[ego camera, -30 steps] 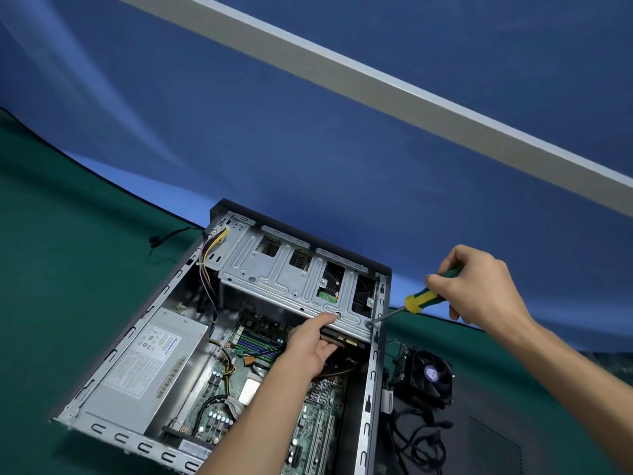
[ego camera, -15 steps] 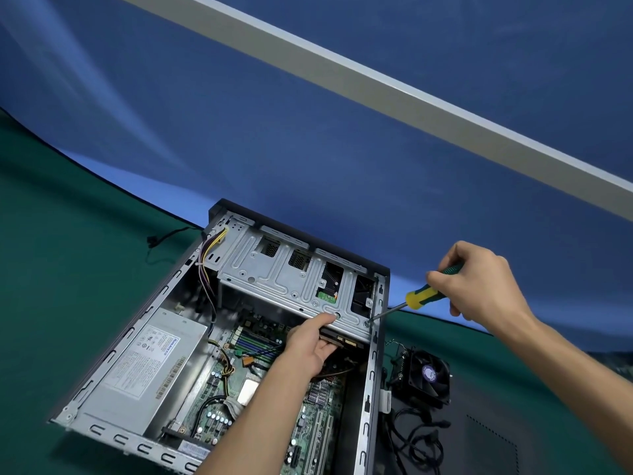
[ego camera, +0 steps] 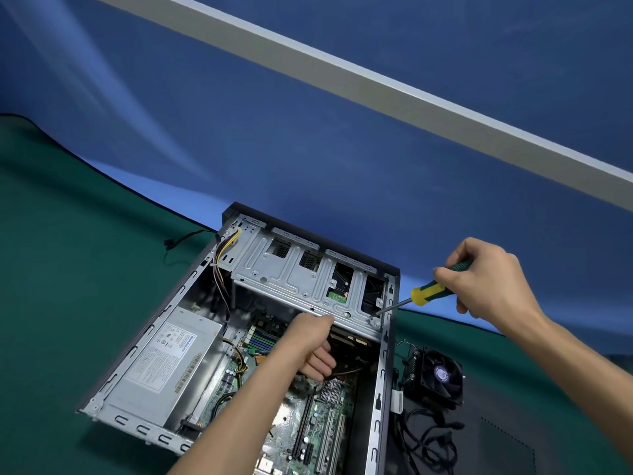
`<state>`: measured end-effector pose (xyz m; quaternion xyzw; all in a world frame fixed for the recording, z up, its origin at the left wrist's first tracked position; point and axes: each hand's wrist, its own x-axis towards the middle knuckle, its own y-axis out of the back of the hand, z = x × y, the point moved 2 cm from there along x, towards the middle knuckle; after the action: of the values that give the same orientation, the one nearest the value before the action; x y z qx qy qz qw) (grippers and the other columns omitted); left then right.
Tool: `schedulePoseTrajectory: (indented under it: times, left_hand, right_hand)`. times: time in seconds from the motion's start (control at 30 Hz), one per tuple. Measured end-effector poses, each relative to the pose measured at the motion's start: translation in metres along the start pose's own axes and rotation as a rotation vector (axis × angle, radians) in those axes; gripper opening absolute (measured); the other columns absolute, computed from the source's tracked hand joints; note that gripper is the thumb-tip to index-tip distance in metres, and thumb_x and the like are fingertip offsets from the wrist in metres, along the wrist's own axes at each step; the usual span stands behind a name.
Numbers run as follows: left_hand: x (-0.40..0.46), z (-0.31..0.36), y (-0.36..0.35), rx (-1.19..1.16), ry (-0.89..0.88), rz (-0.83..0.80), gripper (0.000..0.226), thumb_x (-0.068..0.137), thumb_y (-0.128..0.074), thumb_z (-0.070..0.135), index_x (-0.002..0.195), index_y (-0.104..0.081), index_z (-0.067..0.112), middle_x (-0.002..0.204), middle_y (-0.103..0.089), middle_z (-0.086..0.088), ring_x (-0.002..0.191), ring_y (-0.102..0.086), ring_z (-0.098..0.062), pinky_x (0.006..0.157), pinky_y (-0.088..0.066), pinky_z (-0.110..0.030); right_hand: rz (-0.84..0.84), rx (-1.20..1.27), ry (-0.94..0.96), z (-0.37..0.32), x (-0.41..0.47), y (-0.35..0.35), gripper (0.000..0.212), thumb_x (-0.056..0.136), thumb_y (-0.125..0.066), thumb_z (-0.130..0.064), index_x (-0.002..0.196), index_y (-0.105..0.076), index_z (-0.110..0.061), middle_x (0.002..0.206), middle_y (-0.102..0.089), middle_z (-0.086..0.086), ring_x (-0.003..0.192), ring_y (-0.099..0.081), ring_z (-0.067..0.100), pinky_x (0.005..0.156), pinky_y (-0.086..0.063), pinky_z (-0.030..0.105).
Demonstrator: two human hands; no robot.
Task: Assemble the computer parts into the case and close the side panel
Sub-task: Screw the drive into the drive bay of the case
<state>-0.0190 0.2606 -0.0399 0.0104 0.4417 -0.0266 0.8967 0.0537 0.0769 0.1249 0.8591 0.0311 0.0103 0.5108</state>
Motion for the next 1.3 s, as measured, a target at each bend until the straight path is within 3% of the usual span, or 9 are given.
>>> schedulePoseTrajectory:
  times: [0.07,0.13,0.33,0.5,0.63,0.8,1.07,1.13,1.3]
  left_hand:
    - [-0.005,0.007,0.006,0.049,-0.051,0.011,0.055,0.100,-0.036,0.041,0.099,-0.061,-0.008,0.066,-0.069,-0.014,0.059,-0.069,-0.024,0.060,-0.060,-0.037]
    - [-0.007,0.017,0.008,-0.109,-0.147,0.016,0.044,0.100,-0.040,0.032,0.091,-0.061,-0.005,0.066,-0.070,-0.014,0.058,-0.070,-0.024,0.055,-0.059,-0.035]
    - [-0.007,0.029,-0.009,-0.732,-0.020,-0.260,0.043,0.100,-0.041,0.028,0.111,-0.050,-0.012,0.101,-0.065,-0.029,0.083,-0.067,-0.037,0.062,-0.058,-0.040]
    - [-0.007,0.035,-0.026,-1.111,0.024,-0.429,0.043,0.101,-0.039,0.025,0.108,-0.051,-0.017,0.095,-0.066,-0.034,0.078,-0.069,-0.040,0.060,-0.059,-0.045]
    - [-0.009,0.040,-0.030,-1.188,0.013,-0.450,0.036,0.101,-0.041,0.017,0.111,-0.052,-0.016,0.095,-0.067,-0.033,0.074,-0.070,-0.039,0.054,-0.058,-0.043]
    - [-0.014,0.040,-0.029,-1.210,0.023,-0.377,0.021,0.097,-0.047,0.006,0.099,-0.055,-0.013,0.083,-0.068,-0.030,0.064,-0.070,-0.036,0.046,-0.056,-0.035]
    - [-0.021,0.041,-0.032,-1.289,0.023,-0.356,0.025,0.098,-0.045,0.009,0.092,-0.058,-0.011,0.080,-0.069,-0.028,0.061,-0.070,-0.035,0.044,-0.055,-0.037]
    - [-0.020,0.042,-0.034,-1.314,0.023,-0.343,0.026,0.098,-0.045,0.011,0.091,-0.058,-0.011,0.078,-0.069,-0.026,0.060,-0.069,-0.034,0.049,-0.057,-0.039]
    - [-0.017,0.041,-0.041,-1.296,0.020,-0.309,0.026,0.099,-0.044,0.012,0.092,-0.058,-0.009,0.077,-0.070,-0.022,0.071,-0.068,-0.030,0.080,-0.053,-0.039]
  right_hand:
    - [0.007,0.022,0.005,-0.002,-0.001,0.001,0.012,0.078,-0.065,-0.016,0.076,-0.054,-0.013,0.042,-0.058,-0.001,0.027,-0.046,0.011,0.037,-0.034,0.022]
    - [0.017,0.047,0.015,-0.004,-0.003,0.004,0.013,0.078,-0.066,-0.015,0.076,-0.054,-0.013,0.041,-0.058,0.000,0.027,-0.046,0.010,0.036,-0.033,0.021]
    - [0.035,0.108,0.034,-0.013,-0.009,0.015,0.015,0.080,-0.067,-0.018,0.075,-0.054,-0.013,0.042,-0.059,0.006,0.027,-0.045,0.010,0.035,-0.036,0.023]
    - [0.044,0.153,0.015,-0.017,-0.011,0.020,0.016,0.081,-0.067,-0.019,0.076,-0.054,-0.012,0.043,-0.059,0.008,0.028,-0.043,0.012,0.033,-0.036,0.022]
    - [0.047,0.160,0.004,-0.016,-0.013,0.019,0.015,0.081,-0.067,-0.016,0.076,-0.054,-0.010,0.042,-0.059,0.007,0.027,-0.044,0.009,0.033,-0.035,0.020]
    - [0.059,0.197,-0.006,-0.012,-0.015,0.018,0.016,0.081,-0.068,-0.014,0.076,-0.054,-0.007,0.039,-0.055,0.004,0.025,-0.043,0.008,0.030,-0.030,0.014]
    - [0.064,0.242,-0.025,-0.005,-0.019,0.014,0.017,0.081,-0.068,-0.016,0.075,-0.053,-0.009,0.037,-0.054,0.004,0.025,-0.042,0.010,0.030,-0.029,0.015]
    - [0.063,0.255,-0.033,-0.003,-0.020,0.014,0.017,0.081,-0.068,-0.016,0.076,-0.053,-0.009,0.037,-0.054,0.004,0.025,-0.042,0.010,0.030,-0.029,0.015]
    - [0.061,0.269,-0.049,0.001,-0.023,0.011,0.018,0.081,-0.068,-0.017,0.075,-0.053,-0.010,0.037,-0.054,0.003,0.026,-0.042,0.010,0.030,-0.032,0.016]
